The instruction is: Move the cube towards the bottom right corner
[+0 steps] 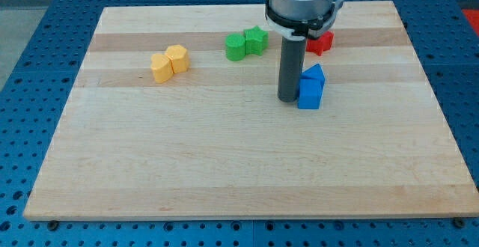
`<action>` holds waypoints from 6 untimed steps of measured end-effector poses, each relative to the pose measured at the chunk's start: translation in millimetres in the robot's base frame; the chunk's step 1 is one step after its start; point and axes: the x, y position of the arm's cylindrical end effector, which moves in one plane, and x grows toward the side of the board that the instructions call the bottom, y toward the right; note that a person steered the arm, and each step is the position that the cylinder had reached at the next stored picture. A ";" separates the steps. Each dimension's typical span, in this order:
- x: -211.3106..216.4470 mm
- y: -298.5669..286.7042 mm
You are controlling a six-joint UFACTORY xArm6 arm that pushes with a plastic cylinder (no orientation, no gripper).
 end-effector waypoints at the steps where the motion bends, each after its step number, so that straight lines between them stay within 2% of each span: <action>1: 0.0 0.0; 2: -3.4 -15.8; 3: -24.6 -19.2; 6: -7.7 10.2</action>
